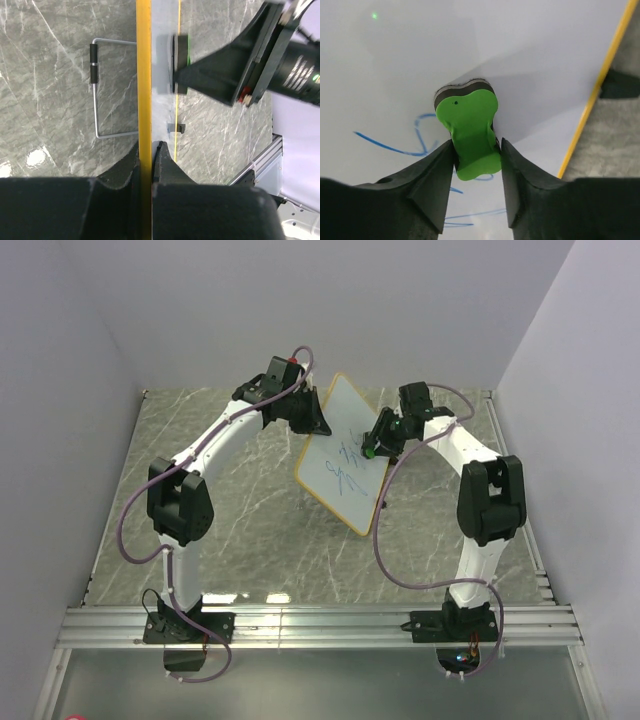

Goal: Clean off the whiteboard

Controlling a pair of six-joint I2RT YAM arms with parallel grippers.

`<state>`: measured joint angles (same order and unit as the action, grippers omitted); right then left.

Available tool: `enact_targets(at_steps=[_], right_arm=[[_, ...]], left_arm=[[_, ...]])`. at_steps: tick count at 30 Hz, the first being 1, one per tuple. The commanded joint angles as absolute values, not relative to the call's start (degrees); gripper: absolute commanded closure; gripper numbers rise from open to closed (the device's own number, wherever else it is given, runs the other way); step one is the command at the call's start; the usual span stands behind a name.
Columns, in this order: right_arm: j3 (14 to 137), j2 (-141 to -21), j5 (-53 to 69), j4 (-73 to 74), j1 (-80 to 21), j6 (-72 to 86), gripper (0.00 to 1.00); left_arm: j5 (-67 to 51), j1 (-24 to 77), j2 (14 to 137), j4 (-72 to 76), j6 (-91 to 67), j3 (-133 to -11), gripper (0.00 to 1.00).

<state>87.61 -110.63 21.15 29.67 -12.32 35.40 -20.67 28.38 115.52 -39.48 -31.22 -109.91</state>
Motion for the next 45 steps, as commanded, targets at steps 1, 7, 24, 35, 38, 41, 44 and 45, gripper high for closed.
enact_targets(at_steps=[1, 7, 24, 35, 38, 41, 44, 45], right_arm=[[83.2, -109.1, 21.3, 29.5, -14.8, 36.5, 0.53], [81.5, -106.4, 19.1, 30.1, -14.8, 36.5, 0.52], [87.0, -106.0, 16.2, 33.6, -14.5, 36.5, 0.46], [87.8, -104.9, 14.0, 34.7, -13.0, 36.0, 0.52], [88.3, -105.1, 14.0, 34.9, -12.7, 35.9, 0.58], [89.0, -105.6, 13.9, 35.2, -12.6, 36.2, 0.78], [89.9, -106.1, 14.1, 35.4, -12.6, 36.3, 0.97], [90.2, -106.3, 14.2, 35.5, -12.6, 36.3, 1.00]], left_arm=[[-7.8, 33.7, 122.7, -53.6, -21.4, -105.7, 1.00], [-7.6, 33.9, 122.4, -53.6, -21.4, -105.2, 1.00], [-7.3, 34.2, 122.0, -53.5, -20.2, -103.7, 1.00], [-7.6, 34.2, 122.5, -53.2, -19.6, -103.7, 1.00], [-7.6, 34.2, 122.9, -53.3, -19.4, -103.8, 1.00], [-7.7, 34.2, 123.0, -53.2, -19.3, -103.7, 1.00], [-7.7, 34.2, 123.0, -53.1, -19.2, -103.5, 1.00], [-7.6, 34.2, 123.0, -53.1, -19.1, -103.4, 0.99]])
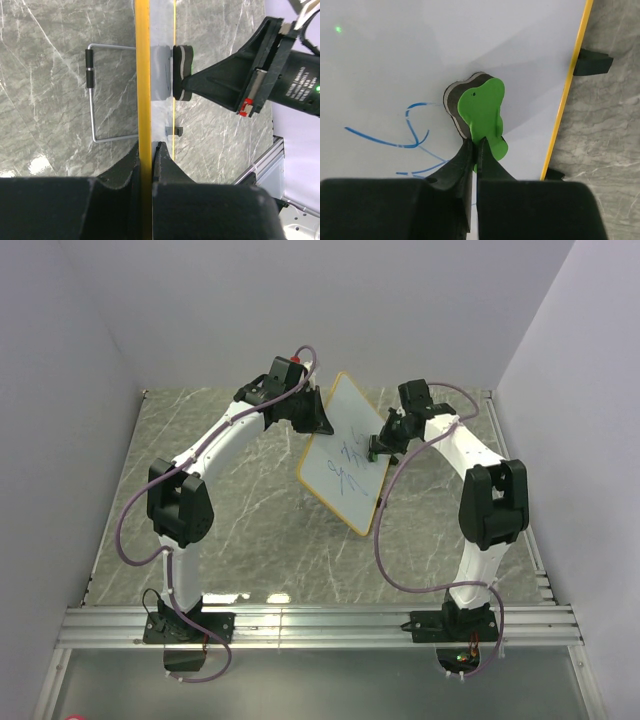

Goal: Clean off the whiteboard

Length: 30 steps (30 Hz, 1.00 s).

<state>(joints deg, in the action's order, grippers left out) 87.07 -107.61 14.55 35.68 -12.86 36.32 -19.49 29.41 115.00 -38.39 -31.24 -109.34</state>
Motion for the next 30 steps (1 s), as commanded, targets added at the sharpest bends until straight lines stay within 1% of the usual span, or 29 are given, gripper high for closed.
enact_targets(at_steps=[1, 7, 11, 18, 23, 26, 30], right_arm=[[90.7, -106.5, 14.7, 35.4, -12.6, 36.3, 1.00], [92.5, -108.2, 16.8, 35.1, -12.7, 37.2, 1.00], [94.0, -108.9, 20.5, 34.1, -13.4, 38.1, 1.00], [103.9, -111.7, 23.6, 36.8, -17.6, 39.1, 1.00], [108.7, -113.1, 24.8, 39.2, -20.9, 40.3, 1.00], [108.8, -112.8, 24.6, 39.6, -22.0, 40.6, 1.00], [105.3, -112.8, 23.0, 39.8, -21.8, 40.2, 1.00]], left_arm=[[-7.6, 34.2, 123.0, -53.2, -19.1, -103.3, 1.00], [-7.9, 34.2, 123.2, -53.1, -18.8, -103.1, 1.00], [-8.4, 34.2, 123.4, -52.8, -18.9, -103.1, 1.00], [-9.0, 34.2, 123.7, -52.6, -19.0, -103.6, 1.00], [-9.3, 34.2, 123.9, -52.6, -19.2, -104.1, 1.00], [-9.5, 34.2, 124.0, -52.6, -19.5, -104.5, 1.00], [-9.6, 34.2, 123.7, -52.6, -19.6, -104.4, 1.00]])
